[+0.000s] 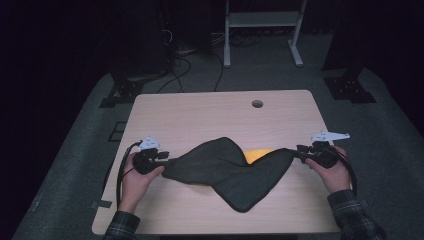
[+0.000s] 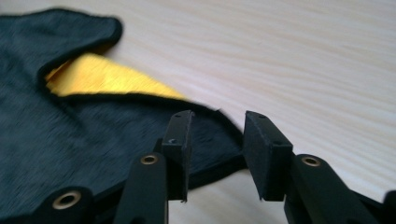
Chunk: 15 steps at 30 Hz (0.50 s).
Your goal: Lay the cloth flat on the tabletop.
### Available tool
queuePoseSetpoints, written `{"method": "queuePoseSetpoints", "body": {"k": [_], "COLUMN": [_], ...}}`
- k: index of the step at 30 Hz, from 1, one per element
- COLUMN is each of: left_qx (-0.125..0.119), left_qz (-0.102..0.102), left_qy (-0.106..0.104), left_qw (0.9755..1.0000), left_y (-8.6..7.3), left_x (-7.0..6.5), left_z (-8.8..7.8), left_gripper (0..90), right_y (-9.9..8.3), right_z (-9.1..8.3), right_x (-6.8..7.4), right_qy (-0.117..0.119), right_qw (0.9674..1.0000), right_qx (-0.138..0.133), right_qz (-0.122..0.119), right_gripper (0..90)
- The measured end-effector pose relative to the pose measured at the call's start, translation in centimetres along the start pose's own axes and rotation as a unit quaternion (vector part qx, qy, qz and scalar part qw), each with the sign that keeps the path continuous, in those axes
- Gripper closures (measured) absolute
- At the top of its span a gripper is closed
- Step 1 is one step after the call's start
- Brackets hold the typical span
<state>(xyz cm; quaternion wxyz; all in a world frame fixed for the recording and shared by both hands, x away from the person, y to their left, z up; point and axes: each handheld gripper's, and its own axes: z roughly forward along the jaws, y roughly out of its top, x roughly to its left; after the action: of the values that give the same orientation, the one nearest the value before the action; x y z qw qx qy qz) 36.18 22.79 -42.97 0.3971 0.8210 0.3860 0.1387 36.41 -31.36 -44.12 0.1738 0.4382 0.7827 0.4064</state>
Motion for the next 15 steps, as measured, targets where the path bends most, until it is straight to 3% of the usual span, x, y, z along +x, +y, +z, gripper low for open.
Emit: {"method": "queuePoseSetpoints", "body": {"k": [4, 5, 8, 12, 15], "left_qx": [0.004, 0.007, 0.013, 0.017, 0.025], "left_qz": [0.013, 0.018, 0.024, 0.025, 0.027], "left_qy": [-0.008, -0.012, -0.013, -0.015, -0.013], "left_qw": [0.9999, 0.9997, 0.9995, 0.9994, 0.9992], "left_y": [1.1, 1.3, 1.2, 0.8, 0.4], "left_x": [-0.6, -1.0, -1.1, -0.9, -0.8], "left_z": [1.5, 1.9, 2.0, 2.1, 2.1], "left_gripper": [51.1, 50.8, 50.6, 49.6, 49.0], "right_y": [-0.2, -0.3, -0.5, -0.8, -1.0], "right_z": [-0.2, -0.3, -0.2, 0.0, 0.2], "right_x": [1.3, 2.3, 3.2, 5.6, 6.7], "right_qy": [0.022, 0.036, 0.051, 0.093, 0.107], "right_qw": [0.9997, 0.9991, 0.9981, 0.9943, 0.9921], "right_qx": [-0.003, -0.002, 0.0, 0.005, 0.011], "right_qz": [-0.013, -0.023, -0.033, -0.052, -0.066], "right_gripper": [60.7, 60.5, 60.4, 59.9, 59.7]}}
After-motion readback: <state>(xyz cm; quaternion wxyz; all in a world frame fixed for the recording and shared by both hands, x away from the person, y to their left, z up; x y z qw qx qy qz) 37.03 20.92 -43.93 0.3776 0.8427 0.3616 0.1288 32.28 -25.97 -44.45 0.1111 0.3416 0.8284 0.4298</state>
